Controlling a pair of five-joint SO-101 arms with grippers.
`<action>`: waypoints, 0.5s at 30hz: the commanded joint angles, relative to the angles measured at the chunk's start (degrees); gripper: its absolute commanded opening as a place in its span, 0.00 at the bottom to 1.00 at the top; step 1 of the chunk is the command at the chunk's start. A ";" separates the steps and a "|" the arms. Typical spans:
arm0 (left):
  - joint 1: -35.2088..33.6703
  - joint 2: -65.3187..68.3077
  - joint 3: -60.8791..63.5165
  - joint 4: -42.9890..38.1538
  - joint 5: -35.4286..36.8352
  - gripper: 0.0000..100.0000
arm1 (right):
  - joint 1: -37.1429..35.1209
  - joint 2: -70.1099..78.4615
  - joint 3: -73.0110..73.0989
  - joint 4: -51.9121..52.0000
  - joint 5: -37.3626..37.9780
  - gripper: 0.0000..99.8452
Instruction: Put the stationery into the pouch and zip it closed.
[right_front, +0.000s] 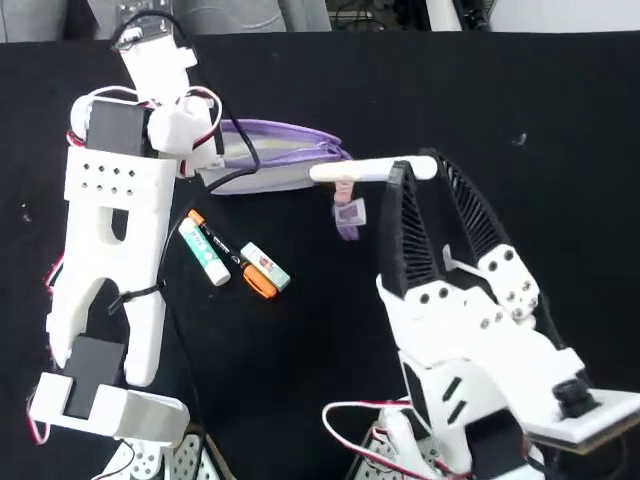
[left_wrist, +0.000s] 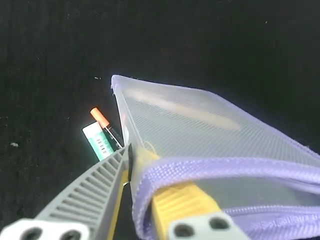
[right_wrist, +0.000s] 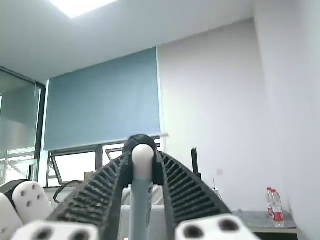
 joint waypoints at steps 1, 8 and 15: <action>0.66 -0.70 0.92 -2.29 0.70 0.03 | -0.35 0.66 2.68 -7.91 0.44 0.01; 0.75 -0.70 3.91 -4.57 0.62 0.03 | -0.44 11.74 6.73 -18.81 0.00 0.01; 0.57 -0.79 3.91 -4.31 0.44 0.03 | -0.44 25.63 7.16 -24.53 -2.81 0.01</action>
